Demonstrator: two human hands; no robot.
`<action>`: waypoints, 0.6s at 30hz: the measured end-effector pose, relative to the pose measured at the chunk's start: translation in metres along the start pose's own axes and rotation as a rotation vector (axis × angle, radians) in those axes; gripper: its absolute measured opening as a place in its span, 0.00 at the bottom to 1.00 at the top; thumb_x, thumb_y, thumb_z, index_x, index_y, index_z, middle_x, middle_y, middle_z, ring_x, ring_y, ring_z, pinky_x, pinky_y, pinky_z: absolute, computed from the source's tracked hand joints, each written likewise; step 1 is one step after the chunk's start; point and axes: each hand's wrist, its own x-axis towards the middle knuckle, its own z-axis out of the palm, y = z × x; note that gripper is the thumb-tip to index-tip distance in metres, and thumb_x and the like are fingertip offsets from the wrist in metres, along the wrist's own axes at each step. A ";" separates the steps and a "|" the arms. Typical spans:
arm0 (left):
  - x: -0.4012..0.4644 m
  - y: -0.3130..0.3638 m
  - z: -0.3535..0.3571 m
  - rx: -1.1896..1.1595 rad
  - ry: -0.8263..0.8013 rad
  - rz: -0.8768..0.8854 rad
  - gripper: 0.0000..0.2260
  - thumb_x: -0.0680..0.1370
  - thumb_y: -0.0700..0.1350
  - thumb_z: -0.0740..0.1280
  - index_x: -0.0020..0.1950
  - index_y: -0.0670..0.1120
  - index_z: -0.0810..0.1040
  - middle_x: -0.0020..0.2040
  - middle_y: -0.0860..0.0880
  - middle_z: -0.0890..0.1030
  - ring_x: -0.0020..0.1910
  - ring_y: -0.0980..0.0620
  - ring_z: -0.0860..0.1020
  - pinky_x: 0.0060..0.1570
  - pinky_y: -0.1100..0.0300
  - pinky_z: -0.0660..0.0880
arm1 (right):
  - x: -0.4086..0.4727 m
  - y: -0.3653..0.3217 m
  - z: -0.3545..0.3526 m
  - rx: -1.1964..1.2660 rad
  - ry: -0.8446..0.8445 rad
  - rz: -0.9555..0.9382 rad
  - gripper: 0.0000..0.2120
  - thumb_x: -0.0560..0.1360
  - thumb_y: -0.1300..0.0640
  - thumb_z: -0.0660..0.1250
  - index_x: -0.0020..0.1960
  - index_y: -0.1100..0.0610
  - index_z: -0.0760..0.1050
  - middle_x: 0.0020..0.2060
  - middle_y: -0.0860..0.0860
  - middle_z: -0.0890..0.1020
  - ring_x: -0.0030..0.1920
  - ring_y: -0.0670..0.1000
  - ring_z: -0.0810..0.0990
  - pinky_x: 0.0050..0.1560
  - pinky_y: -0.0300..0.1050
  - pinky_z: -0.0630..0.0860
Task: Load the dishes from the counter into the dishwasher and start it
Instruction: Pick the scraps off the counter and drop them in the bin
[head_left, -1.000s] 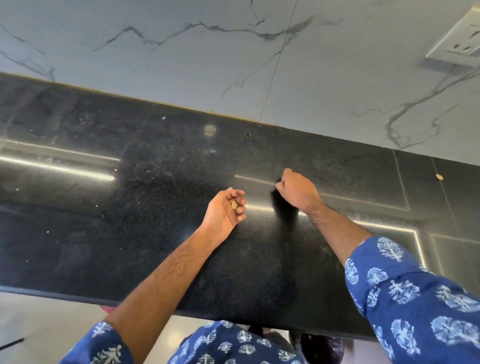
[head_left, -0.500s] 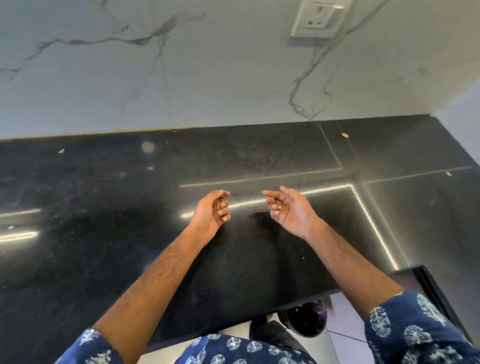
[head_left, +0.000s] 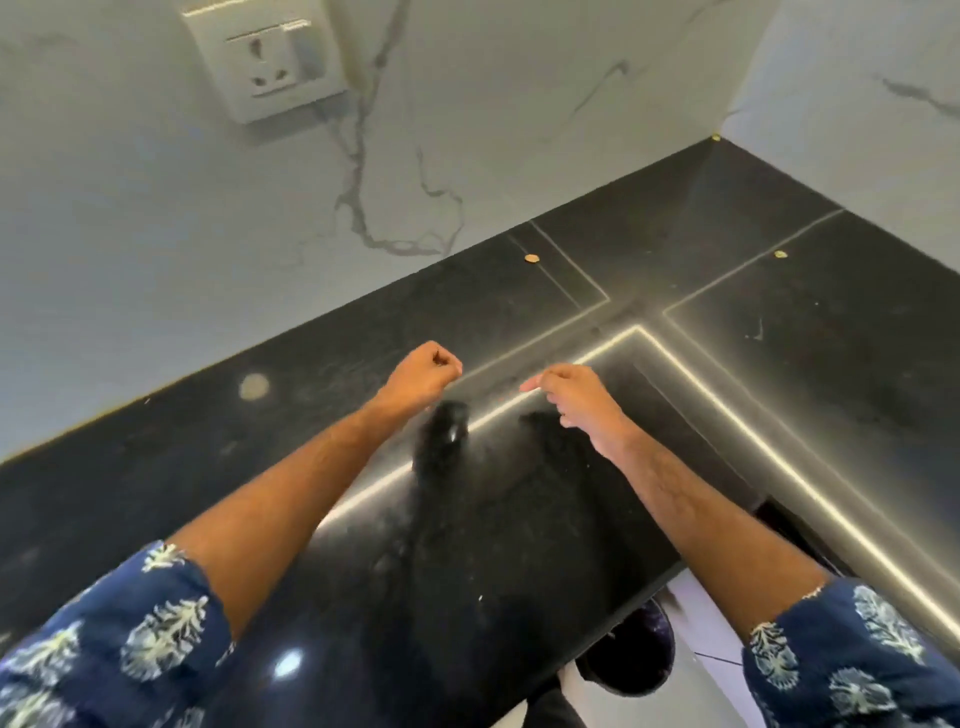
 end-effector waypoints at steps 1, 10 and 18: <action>0.017 0.009 0.006 0.079 0.014 0.021 0.05 0.77 0.42 0.67 0.42 0.50 0.75 0.34 0.54 0.75 0.32 0.55 0.72 0.31 0.60 0.68 | 0.012 0.001 -0.013 -0.152 0.043 -0.094 0.14 0.79 0.60 0.59 0.51 0.54 0.84 0.33 0.43 0.78 0.30 0.39 0.75 0.28 0.33 0.68; 0.195 0.068 0.071 0.591 0.057 0.205 0.12 0.80 0.49 0.68 0.60 0.46 0.71 0.48 0.48 0.80 0.41 0.53 0.78 0.40 0.58 0.72 | 0.134 0.016 -0.086 -0.973 0.238 -0.501 0.10 0.81 0.56 0.56 0.59 0.54 0.74 0.50 0.51 0.79 0.51 0.56 0.80 0.46 0.55 0.78; 0.268 0.076 0.075 0.917 0.061 0.354 0.14 0.84 0.59 0.56 0.51 0.49 0.62 0.47 0.42 0.76 0.43 0.40 0.75 0.45 0.45 0.73 | 0.167 0.027 -0.154 -0.905 0.304 -0.564 0.09 0.81 0.56 0.57 0.59 0.51 0.71 0.47 0.48 0.78 0.46 0.52 0.79 0.42 0.54 0.78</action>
